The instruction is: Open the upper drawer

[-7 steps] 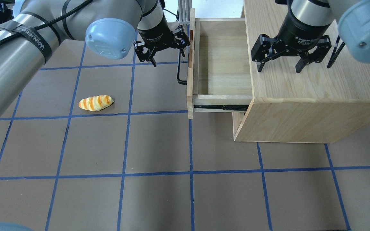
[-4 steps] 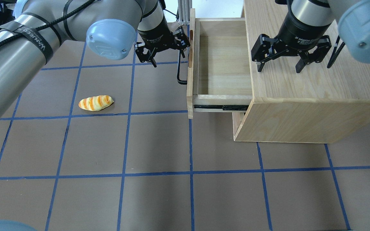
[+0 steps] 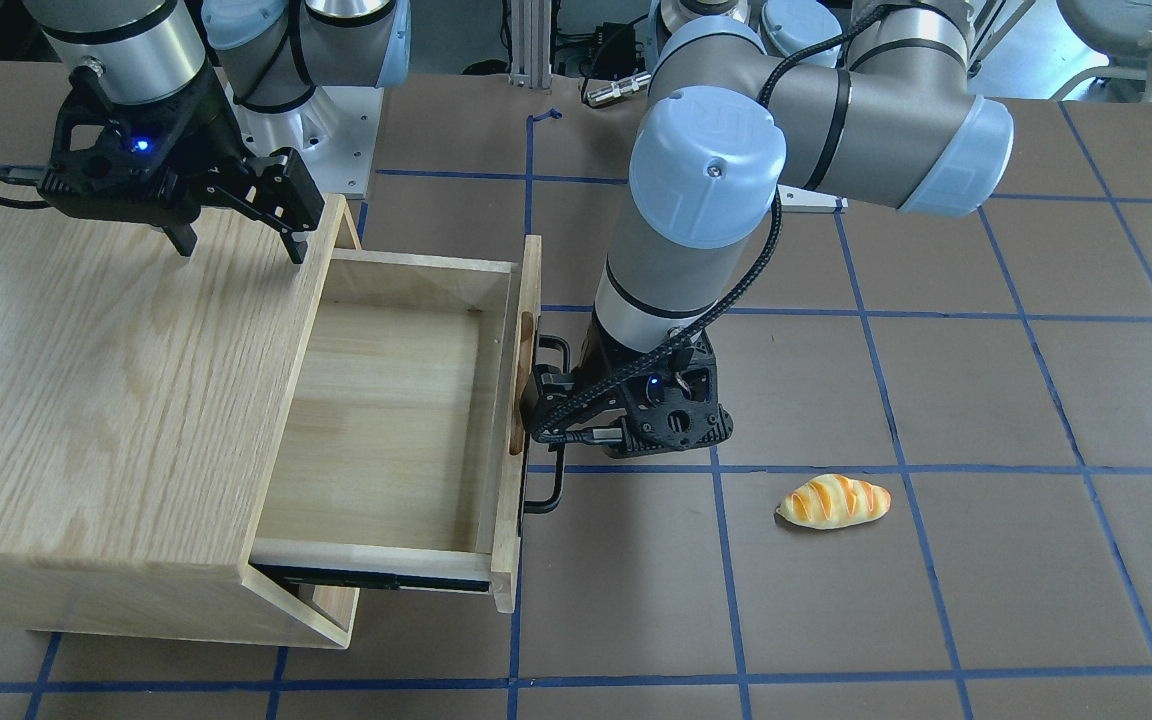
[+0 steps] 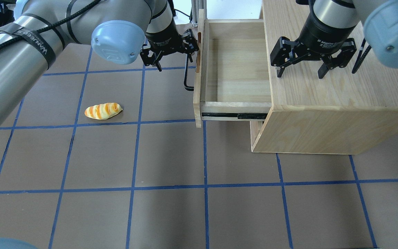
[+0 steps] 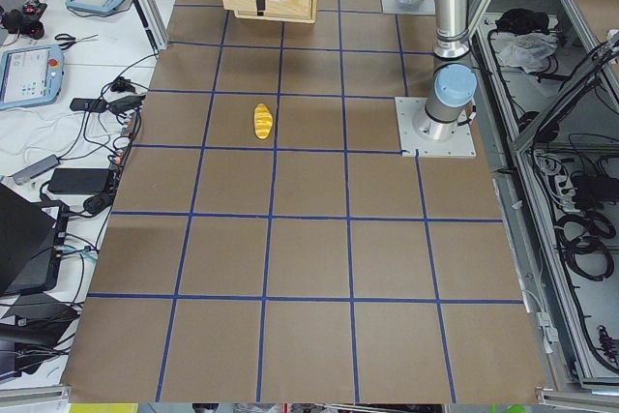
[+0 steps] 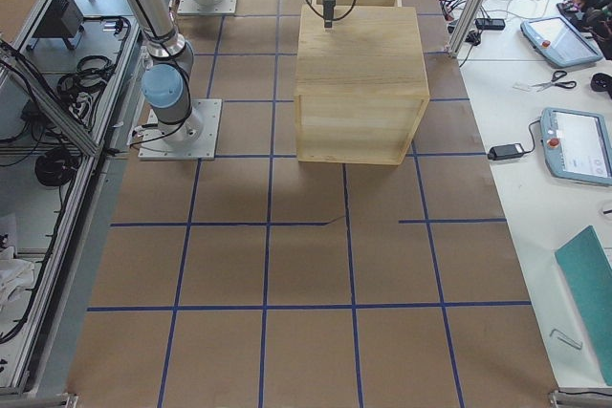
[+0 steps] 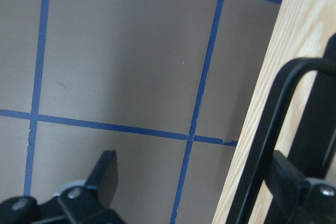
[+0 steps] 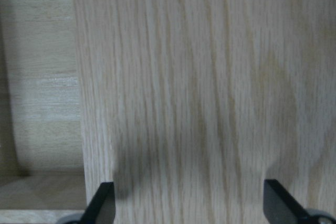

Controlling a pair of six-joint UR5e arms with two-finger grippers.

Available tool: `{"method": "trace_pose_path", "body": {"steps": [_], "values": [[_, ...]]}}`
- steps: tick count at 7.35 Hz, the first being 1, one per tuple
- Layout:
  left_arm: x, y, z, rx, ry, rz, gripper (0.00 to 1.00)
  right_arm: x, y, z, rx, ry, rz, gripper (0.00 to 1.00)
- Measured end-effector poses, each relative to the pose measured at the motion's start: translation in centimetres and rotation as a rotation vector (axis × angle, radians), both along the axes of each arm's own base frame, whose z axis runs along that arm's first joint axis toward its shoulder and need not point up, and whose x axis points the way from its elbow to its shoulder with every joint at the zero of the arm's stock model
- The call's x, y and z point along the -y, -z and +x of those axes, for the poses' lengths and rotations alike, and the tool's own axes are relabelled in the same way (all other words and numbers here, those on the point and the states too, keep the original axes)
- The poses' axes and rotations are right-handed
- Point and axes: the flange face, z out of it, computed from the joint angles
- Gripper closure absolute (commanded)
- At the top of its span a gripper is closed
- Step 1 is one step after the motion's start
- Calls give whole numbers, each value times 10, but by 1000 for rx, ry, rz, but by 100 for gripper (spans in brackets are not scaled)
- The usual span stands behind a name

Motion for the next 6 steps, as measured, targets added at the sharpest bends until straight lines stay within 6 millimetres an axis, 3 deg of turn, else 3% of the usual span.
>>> {"method": "trace_pose_path", "body": {"steps": [2,6], "values": [[-2,-8,2,4,-3,-12,0,0,0,0,0,0,0,0],[-18,-50,15,42,-16,-51,0,0,0,0,0,0,0,0]]}}
